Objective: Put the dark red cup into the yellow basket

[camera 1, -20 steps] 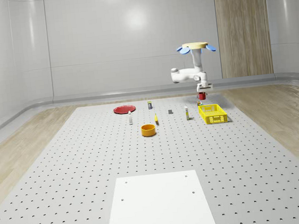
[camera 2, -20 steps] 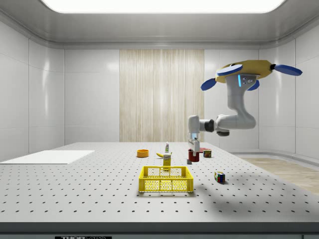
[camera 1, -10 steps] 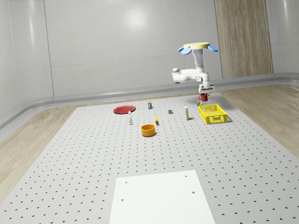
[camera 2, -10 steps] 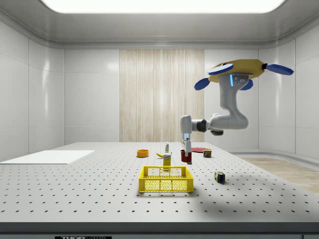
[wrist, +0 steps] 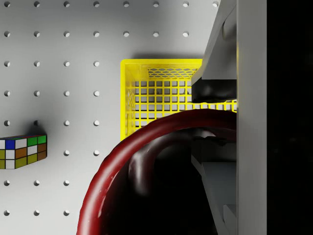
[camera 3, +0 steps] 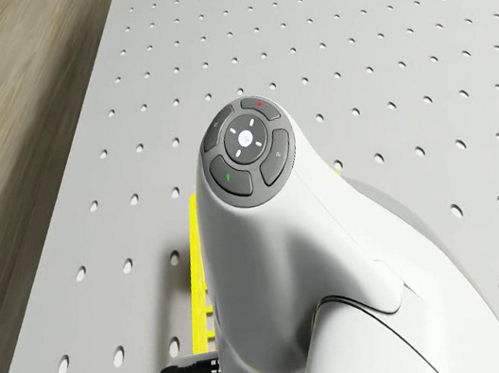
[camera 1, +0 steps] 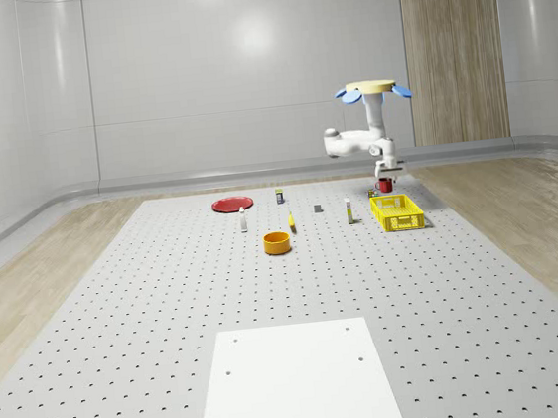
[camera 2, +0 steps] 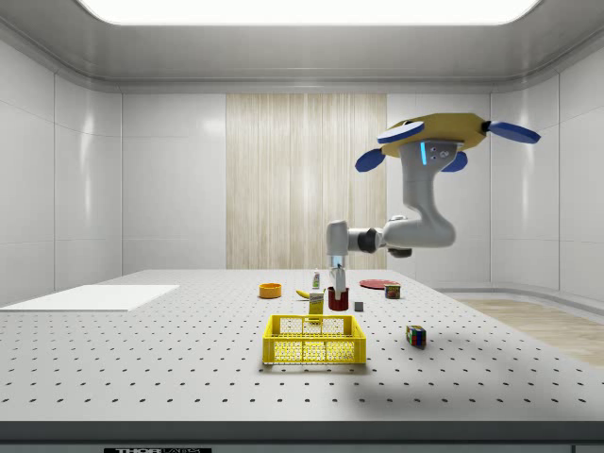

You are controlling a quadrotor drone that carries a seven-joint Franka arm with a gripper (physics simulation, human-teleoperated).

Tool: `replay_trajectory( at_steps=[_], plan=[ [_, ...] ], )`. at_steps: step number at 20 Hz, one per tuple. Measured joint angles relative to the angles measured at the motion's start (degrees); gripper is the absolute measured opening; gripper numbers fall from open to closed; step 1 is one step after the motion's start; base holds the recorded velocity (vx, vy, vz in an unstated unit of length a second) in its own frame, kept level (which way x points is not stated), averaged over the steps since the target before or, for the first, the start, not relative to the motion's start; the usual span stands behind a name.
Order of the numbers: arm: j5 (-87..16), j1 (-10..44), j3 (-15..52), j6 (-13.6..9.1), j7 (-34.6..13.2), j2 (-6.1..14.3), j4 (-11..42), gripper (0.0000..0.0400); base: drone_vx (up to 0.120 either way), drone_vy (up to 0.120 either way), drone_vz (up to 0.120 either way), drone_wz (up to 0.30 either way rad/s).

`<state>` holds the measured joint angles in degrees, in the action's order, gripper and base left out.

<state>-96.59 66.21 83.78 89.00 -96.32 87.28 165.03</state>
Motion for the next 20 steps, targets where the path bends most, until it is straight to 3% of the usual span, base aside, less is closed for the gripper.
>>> replay_trajectory(
  at_steps=[14, 20],
  plan=[
    [0.5, 0.1, 0.2, 1.2, -0.1, 1.3, 0.0, 0.0099, 0.120, 0.000, -0.091, 0.000],
    [0.7, 0.2, 0.2, 1.7, -0.2, 1.8, 0.0, 0.0099, 0.120, 0.000, -0.007, 0.000]
  ],
)
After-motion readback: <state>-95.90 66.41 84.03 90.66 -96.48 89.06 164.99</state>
